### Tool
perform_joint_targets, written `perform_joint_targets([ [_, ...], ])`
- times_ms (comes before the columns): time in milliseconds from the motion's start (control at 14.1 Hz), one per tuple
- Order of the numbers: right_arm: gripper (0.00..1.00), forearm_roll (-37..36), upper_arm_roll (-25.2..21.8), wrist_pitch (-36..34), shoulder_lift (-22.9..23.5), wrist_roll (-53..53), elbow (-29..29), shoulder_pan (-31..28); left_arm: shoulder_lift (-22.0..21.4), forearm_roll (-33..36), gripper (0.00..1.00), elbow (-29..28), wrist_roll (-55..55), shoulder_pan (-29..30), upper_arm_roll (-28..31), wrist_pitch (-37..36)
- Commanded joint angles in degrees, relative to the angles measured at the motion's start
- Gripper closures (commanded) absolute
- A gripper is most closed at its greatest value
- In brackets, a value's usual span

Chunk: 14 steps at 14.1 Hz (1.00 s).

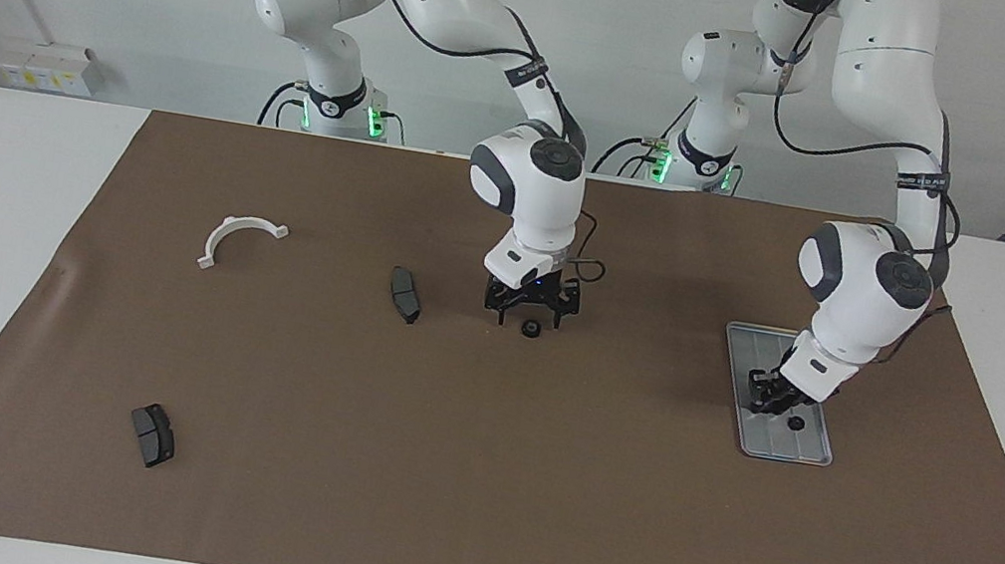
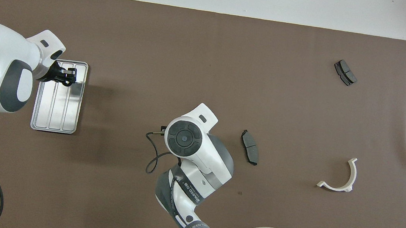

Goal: Place bearing gear from tray to pile

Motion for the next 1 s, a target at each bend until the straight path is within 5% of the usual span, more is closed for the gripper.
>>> perform_joint_targets([
  [0, 0.25, -0.97, -0.04, 1.64, 0.15, -0.81, -0.41, -0.01, 1.29, -0.47, 0.76, 6.56, -3.87, -3.09, 0.48, -6.06],
  [498, 0.49, -0.97, -0.04, 1.64, 0.15, -0.81, -0.41, -0.01, 0.50, -0.82, 0.75, 8.51, -18.27, -12.67, 0.39, -8.01],
  [711, 0.97, -0.97, -0.04, 1.38, 0.15, -0.73, -0.14, -0.10, 0.50, -0.91, 0.75, 8.42, -23.47, -16.10, 0.39, -7.39],
  [925, 1.00, -0.97, -0.04, 0.77, 0.15, -0.46, 0.12, -0.10, 0.50, -1.09, 0.75, 8.25, -26.55, -18.30, 0.22, -5.82],
])
